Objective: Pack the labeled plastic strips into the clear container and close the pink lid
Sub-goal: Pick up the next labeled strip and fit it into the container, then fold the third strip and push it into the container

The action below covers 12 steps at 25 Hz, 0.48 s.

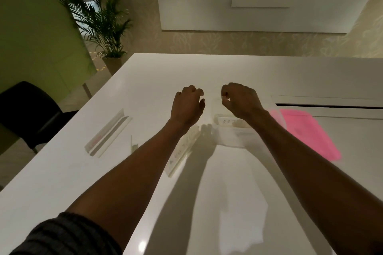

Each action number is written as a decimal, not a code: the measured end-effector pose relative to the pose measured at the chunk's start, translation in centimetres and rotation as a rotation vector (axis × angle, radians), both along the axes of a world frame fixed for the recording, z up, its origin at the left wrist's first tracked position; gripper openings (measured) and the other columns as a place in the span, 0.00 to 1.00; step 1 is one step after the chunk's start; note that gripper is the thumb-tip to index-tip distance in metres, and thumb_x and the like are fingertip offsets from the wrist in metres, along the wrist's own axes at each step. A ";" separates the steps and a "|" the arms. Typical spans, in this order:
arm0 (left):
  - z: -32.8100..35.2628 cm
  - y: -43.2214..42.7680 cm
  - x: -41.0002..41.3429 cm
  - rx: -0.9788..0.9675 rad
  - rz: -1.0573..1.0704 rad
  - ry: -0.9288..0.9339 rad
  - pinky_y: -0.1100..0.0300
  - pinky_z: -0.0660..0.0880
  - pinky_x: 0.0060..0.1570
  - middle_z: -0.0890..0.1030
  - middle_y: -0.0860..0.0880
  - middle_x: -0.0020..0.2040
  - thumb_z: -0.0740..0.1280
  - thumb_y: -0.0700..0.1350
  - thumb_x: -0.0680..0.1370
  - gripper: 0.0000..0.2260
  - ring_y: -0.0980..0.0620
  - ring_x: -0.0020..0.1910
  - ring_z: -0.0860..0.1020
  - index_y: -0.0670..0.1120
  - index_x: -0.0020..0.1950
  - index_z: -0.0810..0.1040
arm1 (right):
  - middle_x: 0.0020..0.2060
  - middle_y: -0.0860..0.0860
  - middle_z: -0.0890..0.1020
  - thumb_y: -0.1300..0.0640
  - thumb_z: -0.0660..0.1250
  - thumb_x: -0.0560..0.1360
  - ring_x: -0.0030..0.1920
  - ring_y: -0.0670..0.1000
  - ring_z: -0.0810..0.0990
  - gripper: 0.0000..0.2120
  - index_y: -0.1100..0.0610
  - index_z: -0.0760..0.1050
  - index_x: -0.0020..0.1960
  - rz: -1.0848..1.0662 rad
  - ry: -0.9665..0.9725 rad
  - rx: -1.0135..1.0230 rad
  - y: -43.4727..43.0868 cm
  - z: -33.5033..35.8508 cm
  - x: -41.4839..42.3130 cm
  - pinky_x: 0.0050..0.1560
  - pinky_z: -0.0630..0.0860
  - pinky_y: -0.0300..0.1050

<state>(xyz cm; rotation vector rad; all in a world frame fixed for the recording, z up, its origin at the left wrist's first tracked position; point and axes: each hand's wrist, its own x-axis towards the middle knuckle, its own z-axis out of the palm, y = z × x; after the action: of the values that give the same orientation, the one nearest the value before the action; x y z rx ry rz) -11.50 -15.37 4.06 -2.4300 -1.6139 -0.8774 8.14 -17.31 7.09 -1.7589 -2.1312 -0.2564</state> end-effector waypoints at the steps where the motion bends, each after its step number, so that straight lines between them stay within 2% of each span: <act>1: 0.1 0.1 -1.8 0.012 0.017 -0.008 0.52 0.71 0.57 0.81 0.47 0.59 0.67 0.46 0.81 0.11 0.46 0.59 0.78 0.47 0.62 0.81 | 0.47 0.49 0.83 0.54 0.65 0.79 0.48 0.54 0.82 0.05 0.52 0.80 0.50 0.014 0.009 0.020 0.3 0.1 -2.0 0.48 0.77 0.48; 6: -0.4 0.4 -12.0 -0.003 0.151 0.023 0.51 0.72 0.54 0.80 0.46 0.60 0.68 0.45 0.79 0.11 0.44 0.60 0.77 0.47 0.61 0.81 | 0.49 0.48 0.83 0.50 0.65 0.81 0.50 0.52 0.82 0.08 0.52 0.79 0.55 0.141 0.036 0.015 1.8 -0.3 -13.1 0.49 0.77 0.47; 12: -2.9 0.3 -23.2 -0.165 0.255 0.054 0.50 0.72 0.57 0.78 0.45 0.63 0.67 0.46 0.80 0.15 0.43 0.63 0.75 0.46 0.65 0.78 | 0.51 0.48 0.83 0.48 0.65 0.81 0.53 0.53 0.82 0.10 0.52 0.77 0.59 0.254 0.038 -0.086 3.5 -2.7 -25.8 0.49 0.72 0.46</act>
<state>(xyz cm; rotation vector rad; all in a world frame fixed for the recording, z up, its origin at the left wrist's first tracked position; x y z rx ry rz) -34.68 -15.10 1.14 -2.2526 -1.9900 -0.6567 -17.69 -13.83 4.36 -1.5020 -2.3392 -0.0646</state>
